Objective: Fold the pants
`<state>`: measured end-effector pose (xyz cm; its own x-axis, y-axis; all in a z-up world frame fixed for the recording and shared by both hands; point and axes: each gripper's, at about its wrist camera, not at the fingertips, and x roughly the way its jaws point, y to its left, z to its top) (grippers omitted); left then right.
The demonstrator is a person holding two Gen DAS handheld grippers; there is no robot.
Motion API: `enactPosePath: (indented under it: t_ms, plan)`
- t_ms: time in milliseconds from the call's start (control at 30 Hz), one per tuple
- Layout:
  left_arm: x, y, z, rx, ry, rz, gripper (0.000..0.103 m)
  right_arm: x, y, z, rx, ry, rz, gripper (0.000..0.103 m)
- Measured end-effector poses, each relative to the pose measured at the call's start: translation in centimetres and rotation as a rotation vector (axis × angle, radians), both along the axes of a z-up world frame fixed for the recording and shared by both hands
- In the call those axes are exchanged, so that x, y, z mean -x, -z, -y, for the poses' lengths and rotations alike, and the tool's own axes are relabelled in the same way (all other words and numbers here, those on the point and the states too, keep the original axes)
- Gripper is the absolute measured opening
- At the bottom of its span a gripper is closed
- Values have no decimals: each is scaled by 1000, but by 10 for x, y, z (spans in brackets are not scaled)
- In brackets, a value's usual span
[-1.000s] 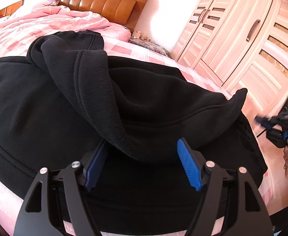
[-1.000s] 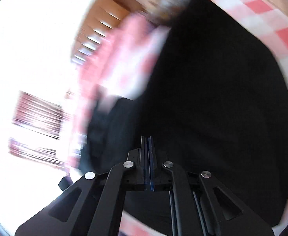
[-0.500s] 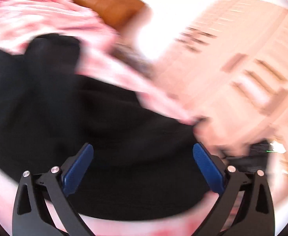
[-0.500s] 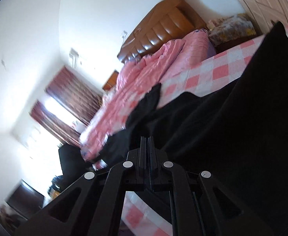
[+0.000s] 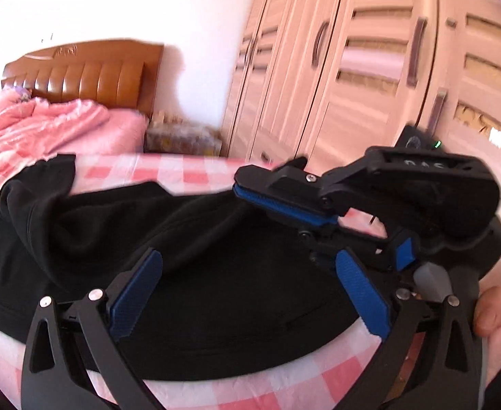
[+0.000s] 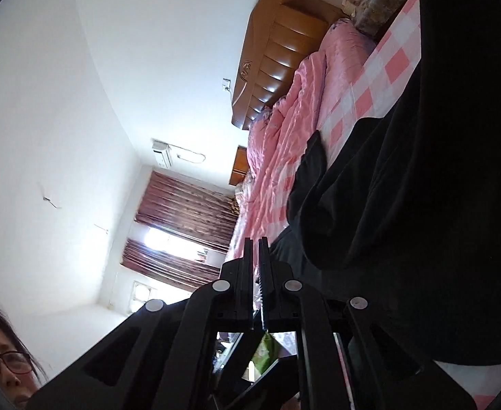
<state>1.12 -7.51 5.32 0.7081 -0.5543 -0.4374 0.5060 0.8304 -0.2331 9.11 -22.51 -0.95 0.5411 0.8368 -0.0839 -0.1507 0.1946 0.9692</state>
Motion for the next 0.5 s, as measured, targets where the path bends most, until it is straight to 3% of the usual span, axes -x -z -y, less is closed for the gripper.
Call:
enactPosePath:
  t_ms: [67, 133, 167, 200, 300, 400, 500]
  plan:
    - [5, -4, -2, 18, 8, 29, 102, -3, 9, -8, -7, -62, -53, 7]
    - [5, -8, -8, 42, 0, 32, 101, 3, 14, -14, -38, -82, -56, 21]
    - [5, -9, -8, 33, -15, 37, 101, 2, 16, -22, -36, -115, -72, 72]
    - [0, -7, -5, -21, -63, 31, 101, 3, 20, -31, -58, -141, -71, 97]
    - [-11, -7, -28, 36, -132, 17, 102, 7, 33, -40, -144, -171, -109, 99]
    - [-19, -14, -45, 38, -174, 47, 101, -1, 46, -35, -98, -128, -141, 99]
    - [-22, -14, -59, 23, -189, 54, 101, -14, 28, -5, -22, -59, -108, 99]
